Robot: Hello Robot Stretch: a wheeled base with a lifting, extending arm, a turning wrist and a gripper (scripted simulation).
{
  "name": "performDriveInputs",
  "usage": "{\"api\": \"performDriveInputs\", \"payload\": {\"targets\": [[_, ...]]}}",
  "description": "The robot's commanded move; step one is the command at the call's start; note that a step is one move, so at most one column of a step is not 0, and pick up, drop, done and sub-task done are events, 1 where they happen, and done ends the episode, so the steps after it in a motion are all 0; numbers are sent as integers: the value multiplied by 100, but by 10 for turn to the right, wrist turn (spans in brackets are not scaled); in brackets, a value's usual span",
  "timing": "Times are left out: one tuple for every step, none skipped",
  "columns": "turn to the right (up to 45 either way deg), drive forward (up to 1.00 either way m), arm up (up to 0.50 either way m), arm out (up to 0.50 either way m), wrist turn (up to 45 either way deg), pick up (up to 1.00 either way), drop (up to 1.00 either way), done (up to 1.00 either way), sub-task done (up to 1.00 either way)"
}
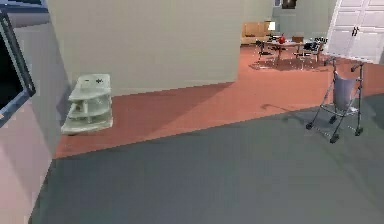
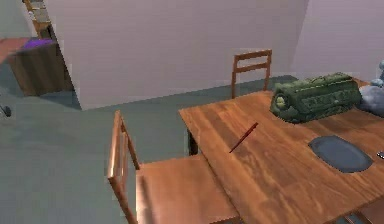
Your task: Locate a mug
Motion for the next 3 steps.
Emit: {"api": "performDriveInputs", "payload": {"targets": [[0,45,0,0,0,0,0,0,0],[180,0,0,0,0,0,0,0,0],[0,100,0,0,0,0,0,0,0]]}}
